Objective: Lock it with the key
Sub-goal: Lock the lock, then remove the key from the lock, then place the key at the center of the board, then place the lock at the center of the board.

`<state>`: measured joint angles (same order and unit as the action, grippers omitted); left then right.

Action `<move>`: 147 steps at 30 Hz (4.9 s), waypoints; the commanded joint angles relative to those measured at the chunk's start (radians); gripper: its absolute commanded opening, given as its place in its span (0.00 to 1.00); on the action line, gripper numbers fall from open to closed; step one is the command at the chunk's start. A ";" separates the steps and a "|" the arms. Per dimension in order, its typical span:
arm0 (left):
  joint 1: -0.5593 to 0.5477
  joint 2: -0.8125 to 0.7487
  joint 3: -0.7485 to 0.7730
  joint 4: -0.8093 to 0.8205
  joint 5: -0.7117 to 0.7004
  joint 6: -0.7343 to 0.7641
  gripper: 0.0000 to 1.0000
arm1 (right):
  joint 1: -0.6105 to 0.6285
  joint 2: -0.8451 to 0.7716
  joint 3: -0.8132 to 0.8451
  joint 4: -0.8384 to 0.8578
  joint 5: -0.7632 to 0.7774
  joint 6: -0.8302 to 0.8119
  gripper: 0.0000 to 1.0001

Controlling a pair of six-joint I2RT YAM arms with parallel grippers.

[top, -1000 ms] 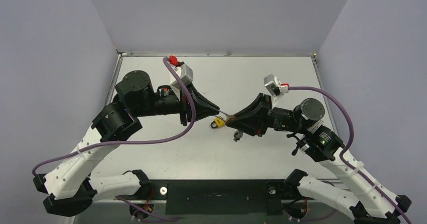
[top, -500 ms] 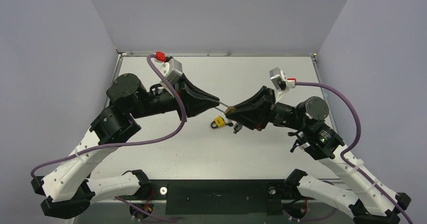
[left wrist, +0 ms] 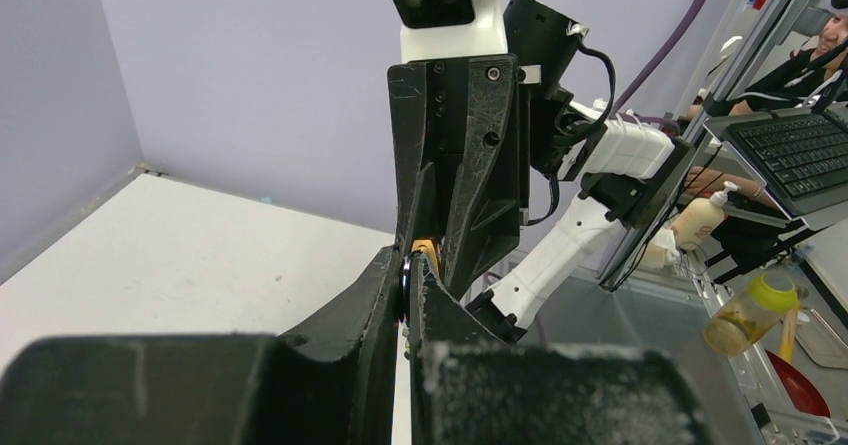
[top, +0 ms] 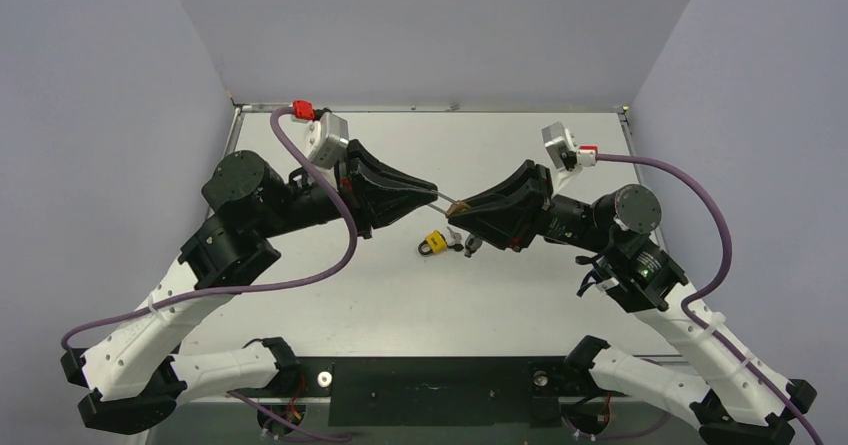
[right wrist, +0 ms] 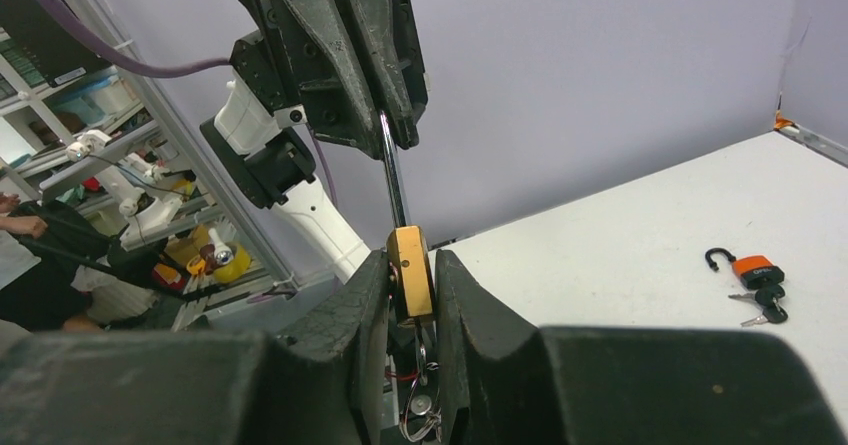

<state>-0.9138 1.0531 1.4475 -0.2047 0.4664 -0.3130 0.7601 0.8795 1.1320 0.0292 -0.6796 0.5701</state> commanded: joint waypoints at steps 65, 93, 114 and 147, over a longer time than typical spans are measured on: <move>0.217 0.134 0.232 -0.265 0.094 -0.150 0.00 | -0.141 0.009 -0.188 0.187 -0.121 -0.116 0.45; 0.301 0.126 0.175 -0.092 0.092 -0.187 0.00 | -0.214 -0.139 -0.349 0.050 0.068 -0.139 0.00; -0.085 0.864 -0.156 0.671 0.013 -0.586 0.00 | -0.241 -0.325 -0.430 -1.067 1.232 0.692 0.00; -0.094 1.128 0.115 0.389 -0.022 -0.447 0.48 | -0.458 -0.225 -0.641 -0.858 1.097 0.691 0.63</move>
<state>-1.0397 2.3112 1.5085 0.2989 0.5091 -0.8627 0.3080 0.6643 0.4164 -0.8490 0.4221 1.3037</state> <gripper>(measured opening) 0.472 0.590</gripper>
